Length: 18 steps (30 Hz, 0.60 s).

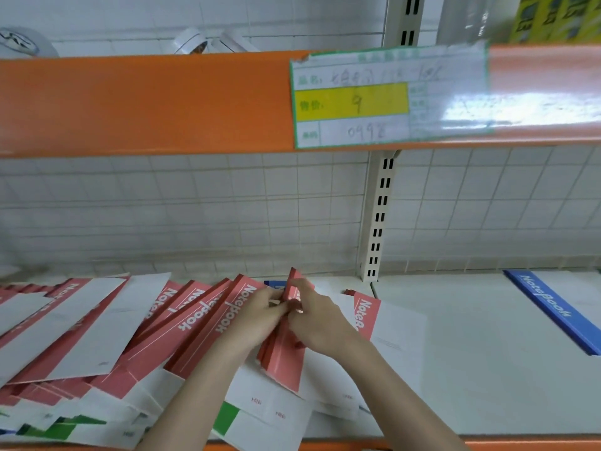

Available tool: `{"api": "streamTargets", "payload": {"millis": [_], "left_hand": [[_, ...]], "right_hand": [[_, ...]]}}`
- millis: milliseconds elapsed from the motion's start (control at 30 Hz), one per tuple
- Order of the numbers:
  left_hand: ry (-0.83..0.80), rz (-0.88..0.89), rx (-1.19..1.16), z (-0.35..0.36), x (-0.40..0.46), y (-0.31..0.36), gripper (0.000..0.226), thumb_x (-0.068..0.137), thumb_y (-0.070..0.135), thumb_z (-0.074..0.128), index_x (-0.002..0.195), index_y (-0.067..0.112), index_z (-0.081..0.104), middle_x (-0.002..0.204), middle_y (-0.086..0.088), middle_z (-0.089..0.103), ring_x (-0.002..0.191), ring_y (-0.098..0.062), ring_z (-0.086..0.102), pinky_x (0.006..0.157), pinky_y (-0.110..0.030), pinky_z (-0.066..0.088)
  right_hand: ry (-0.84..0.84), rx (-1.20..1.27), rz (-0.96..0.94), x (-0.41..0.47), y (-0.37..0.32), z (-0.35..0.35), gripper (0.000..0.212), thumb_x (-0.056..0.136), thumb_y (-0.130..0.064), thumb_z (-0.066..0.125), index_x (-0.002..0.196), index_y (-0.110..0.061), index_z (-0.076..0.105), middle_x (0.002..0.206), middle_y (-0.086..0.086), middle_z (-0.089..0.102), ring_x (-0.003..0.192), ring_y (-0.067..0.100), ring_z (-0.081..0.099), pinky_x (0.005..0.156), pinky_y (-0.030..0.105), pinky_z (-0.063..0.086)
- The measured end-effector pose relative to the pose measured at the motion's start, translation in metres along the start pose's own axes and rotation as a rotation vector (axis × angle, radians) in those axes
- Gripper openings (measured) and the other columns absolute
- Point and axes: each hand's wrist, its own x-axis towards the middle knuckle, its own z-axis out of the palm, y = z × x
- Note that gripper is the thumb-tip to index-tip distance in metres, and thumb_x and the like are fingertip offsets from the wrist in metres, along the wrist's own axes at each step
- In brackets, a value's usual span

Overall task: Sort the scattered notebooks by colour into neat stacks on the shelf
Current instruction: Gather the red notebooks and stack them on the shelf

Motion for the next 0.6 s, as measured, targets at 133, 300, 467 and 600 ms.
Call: {"api": "streamTargets", "payload": {"millis": [133, 300, 467, 600], "left_hand": [[0.018, -0.038, 0.126, -0.003, -0.003, -0.004, 0.025, 0.084, -0.005, 0.054, 0.097, 0.012, 0.067, 0.090, -0.011, 0.072, 0.085, -0.025, 0.069, 0.081, -0.040, 0.055], [0.144, -0.141, 0.133, -0.014, -0.006, -0.007, 0.016, 0.087, 0.003, 0.049, 0.097, 0.015, 0.054, 0.087, -0.010, 0.065, 0.073, -0.026, 0.066, 0.060, -0.030, 0.050], [0.181, -0.145, 0.182, -0.029, -0.009, -0.003, 0.012, 0.089, 0.007, 0.047, 0.101, 0.010, 0.047, 0.088, -0.011, 0.061, 0.072, -0.024, 0.061, 0.059, -0.029, 0.047], [0.261, -0.124, 0.200, -0.036, -0.015, -0.002, 0.017, 0.090, 0.006, 0.046, 0.106, 0.010, 0.045, 0.091, -0.012, 0.063, 0.077, -0.030, 0.064, 0.061, -0.034, 0.049]], "right_hand": [[-0.003, 0.147, 0.054, 0.007, 0.009, -0.002, 0.049, 0.088, -0.008, 0.039, 0.134, -0.022, 0.043, 0.116, 0.015, 0.061, 0.100, 0.034, 0.062, 0.086, 0.047, 0.053], [0.189, -0.408, 0.264, 0.016, 0.038, -0.015, 0.040, 0.085, -0.002, 0.041, 0.122, -0.015, 0.050, 0.115, 0.006, 0.060, 0.102, 0.026, 0.059, 0.071, 0.030, 0.046], [0.121, -0.631, 0.424, 0.019, 0.056, -0.008, 0.050, 0.095, -0.040, 0.044, 0.138, -0.015, 0.034, 0.133, 0.012, 0.045, 0.123, 0.030, 0.039, 0.094, 0.043, 0.044], [0.104, -0.660, 0.434, 0.025, 0.056, -0.002, 0.071, 0.092, -0.054, 0.045, 0.146, -0.014, 0.022, 0.141, 0.015, 0.036, 0.129, 0.035, 0.032, 0.099, 0.052, 0.040]]}}
